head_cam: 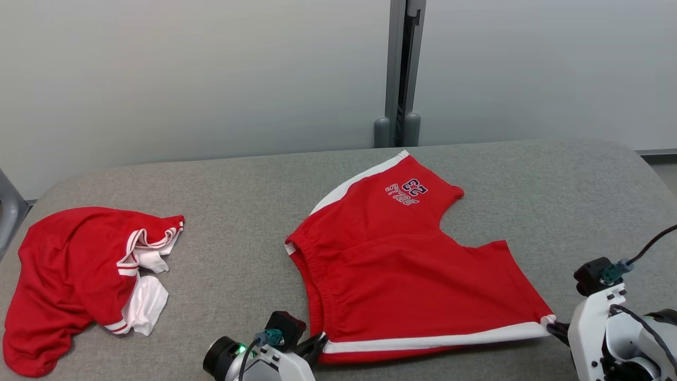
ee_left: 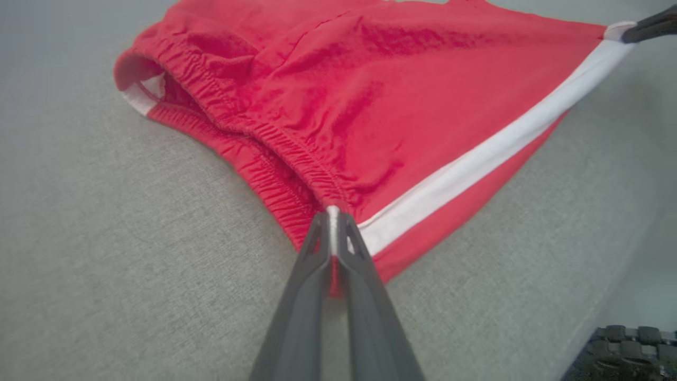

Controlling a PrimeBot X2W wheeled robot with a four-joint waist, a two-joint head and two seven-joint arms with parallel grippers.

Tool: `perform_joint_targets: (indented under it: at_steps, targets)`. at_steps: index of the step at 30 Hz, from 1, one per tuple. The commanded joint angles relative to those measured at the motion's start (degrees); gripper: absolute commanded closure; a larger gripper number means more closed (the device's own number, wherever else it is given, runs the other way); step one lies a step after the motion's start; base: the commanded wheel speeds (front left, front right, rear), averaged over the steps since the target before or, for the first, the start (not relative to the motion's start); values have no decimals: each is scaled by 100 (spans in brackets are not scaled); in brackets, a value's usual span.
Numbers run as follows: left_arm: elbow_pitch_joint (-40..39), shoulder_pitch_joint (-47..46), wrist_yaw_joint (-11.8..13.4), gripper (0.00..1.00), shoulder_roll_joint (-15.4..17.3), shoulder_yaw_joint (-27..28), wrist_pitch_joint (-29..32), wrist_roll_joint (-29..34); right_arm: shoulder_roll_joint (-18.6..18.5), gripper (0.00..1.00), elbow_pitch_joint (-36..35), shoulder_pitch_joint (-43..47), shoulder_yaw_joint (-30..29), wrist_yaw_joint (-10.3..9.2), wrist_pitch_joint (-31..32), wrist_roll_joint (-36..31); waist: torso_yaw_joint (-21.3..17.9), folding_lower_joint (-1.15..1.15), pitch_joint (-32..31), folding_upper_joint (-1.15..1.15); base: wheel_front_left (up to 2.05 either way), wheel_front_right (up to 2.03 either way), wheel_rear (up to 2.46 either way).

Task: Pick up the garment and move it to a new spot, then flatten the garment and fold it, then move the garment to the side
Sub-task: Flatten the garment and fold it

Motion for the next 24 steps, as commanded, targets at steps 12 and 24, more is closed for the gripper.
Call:
perform_joint_targets:
  at_steps: [12, 24]
  targets:
    - [-538, 551, -169, 100, 255, -302, 100, -110, -883, 100, -1011, 473, 176, -4, 596, 577, 62, 0, -152, 0, 0, 0, 0]
    - [-1889, 816, -177, 100, 712, -420, 427, -326, -1599, 100, -1744, 438, -22, -3, 723, 781, 141, 0, -60, 0, 0, 0, 0]
